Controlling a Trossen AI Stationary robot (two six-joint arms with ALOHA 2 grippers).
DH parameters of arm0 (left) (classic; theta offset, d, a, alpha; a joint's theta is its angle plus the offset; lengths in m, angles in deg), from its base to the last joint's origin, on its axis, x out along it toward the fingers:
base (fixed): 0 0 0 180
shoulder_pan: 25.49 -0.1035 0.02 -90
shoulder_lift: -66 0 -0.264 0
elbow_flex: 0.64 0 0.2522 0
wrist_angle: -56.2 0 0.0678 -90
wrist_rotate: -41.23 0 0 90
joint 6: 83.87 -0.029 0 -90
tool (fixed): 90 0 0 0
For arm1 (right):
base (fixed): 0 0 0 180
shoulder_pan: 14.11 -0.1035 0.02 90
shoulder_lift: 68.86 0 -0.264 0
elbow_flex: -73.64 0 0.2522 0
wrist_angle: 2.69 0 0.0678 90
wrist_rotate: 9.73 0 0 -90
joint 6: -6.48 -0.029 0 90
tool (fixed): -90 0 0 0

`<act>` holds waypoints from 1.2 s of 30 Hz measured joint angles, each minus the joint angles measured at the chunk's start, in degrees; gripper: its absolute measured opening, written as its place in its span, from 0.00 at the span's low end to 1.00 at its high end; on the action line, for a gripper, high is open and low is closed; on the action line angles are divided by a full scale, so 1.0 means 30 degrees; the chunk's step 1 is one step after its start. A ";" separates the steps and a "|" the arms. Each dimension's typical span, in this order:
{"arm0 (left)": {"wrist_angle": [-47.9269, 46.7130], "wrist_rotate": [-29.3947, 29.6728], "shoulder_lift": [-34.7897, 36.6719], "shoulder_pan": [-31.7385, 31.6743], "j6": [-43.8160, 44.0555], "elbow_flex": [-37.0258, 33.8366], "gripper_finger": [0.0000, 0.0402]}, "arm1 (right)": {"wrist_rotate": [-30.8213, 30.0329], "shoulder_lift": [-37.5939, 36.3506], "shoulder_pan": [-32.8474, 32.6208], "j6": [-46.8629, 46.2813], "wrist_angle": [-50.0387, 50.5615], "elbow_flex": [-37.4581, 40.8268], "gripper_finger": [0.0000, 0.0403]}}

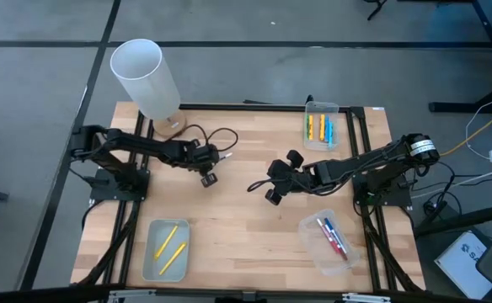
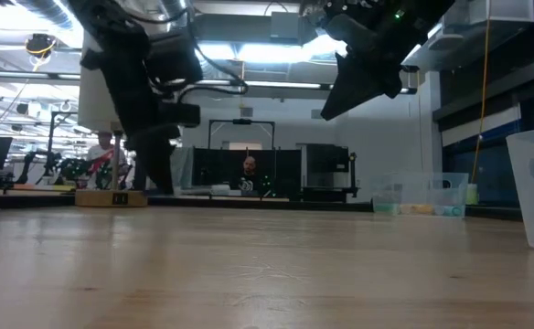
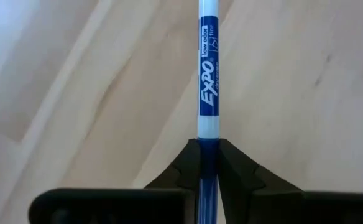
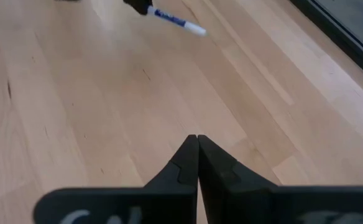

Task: Pick & Place Markers
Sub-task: Put the dark blue marker pen into the bottom transparent bin

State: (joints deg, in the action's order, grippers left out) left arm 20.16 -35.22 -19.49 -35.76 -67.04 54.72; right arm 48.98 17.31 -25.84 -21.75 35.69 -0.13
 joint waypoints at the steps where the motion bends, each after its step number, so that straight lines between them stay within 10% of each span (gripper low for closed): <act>1: -0.0309 0.0012 0.0345 0.0002 -0.0017 -0.0009 0.07 | -0.0005 0.0000 0.0000 0.0000 0.0007 0.0000 0.01; 21: -0.1243 0.0806 1.0135 0.1055 0.0607 -0.1156 0.07 | -0.0551 0.0000 0.0000 -0.2011 -0.0192 0.0679 0.01; 36: 0.9557 0.0085 1.5365 0.3626 -0.0081 -0.6892 0.07 | -0.0554 0.0000 0.0256 0.0189 -0.4382 0.1020 0.01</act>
State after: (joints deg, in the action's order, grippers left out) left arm 48.83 -34.97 26.61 -24.88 -67.28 34.04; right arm 47.32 17.31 -25.07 -21.18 22.55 2.93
